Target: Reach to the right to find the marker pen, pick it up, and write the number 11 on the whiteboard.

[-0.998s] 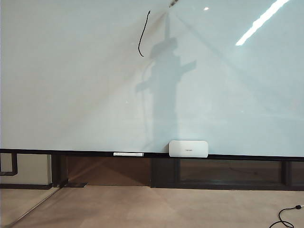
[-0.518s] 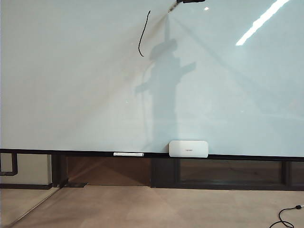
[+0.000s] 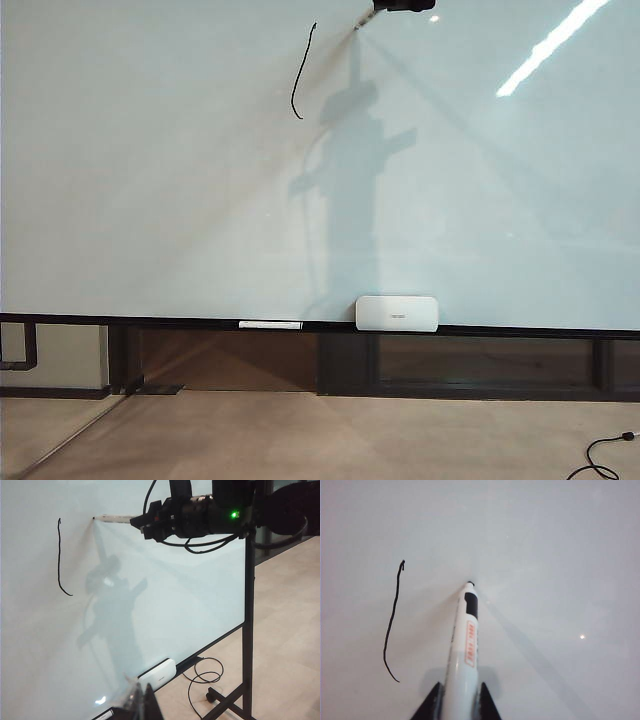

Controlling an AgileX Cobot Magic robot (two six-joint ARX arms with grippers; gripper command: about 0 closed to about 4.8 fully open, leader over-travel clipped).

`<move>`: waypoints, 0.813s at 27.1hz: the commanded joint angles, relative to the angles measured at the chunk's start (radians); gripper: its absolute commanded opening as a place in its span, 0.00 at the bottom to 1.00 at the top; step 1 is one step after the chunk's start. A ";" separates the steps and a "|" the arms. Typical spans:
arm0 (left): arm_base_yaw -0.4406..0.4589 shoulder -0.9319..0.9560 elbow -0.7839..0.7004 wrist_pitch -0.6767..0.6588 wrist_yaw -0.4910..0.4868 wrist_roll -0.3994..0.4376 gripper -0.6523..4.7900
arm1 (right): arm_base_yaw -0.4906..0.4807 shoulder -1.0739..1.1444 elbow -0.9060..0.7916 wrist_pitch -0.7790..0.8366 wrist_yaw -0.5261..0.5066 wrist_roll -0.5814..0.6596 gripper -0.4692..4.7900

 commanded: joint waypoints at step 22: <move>-0.001 -0.001 0.006 0.030 0.003 0.010 0.11 | -0.002 0.100 -0.003 -0.181 0.022 0.033 0.08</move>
